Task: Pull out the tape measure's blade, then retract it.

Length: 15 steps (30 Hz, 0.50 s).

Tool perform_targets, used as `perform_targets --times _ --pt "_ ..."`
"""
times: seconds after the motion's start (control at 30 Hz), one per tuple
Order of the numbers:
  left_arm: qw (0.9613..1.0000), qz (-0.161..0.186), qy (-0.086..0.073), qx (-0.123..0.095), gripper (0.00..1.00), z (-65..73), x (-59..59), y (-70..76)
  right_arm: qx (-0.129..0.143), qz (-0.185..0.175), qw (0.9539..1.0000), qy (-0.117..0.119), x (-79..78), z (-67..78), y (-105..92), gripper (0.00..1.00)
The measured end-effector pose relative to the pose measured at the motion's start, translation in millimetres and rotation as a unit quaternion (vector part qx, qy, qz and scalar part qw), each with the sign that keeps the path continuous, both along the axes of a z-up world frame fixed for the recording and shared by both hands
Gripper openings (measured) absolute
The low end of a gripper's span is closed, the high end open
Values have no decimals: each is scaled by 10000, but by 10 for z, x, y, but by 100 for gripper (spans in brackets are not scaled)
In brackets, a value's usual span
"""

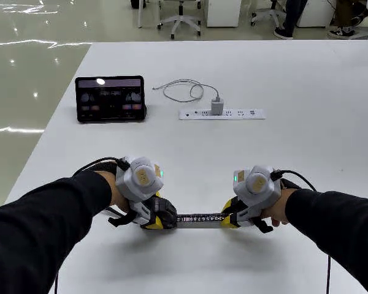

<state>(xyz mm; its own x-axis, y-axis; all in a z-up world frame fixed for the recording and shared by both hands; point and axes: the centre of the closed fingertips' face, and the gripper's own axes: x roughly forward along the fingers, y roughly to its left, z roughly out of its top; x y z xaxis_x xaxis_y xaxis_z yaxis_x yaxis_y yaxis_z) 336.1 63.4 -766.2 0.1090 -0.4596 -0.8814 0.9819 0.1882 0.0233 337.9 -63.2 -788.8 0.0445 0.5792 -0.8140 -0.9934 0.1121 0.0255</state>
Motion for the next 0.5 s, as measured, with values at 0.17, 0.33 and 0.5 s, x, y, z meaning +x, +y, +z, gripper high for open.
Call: perform_targets --times 0.17,0.33,0.5 --pt "10000 19 -4 -10 34 0 3 0 -4 -11 10000 -3 11 3 -33 11" --pt "10000 36 -6 -25 34 2 4 0 11 -16 10000 -13 14 8 -60 11" --pt "10000 40 -9 -22 34 3 4 0 19 -44 10000 5 9 18 -78 11"
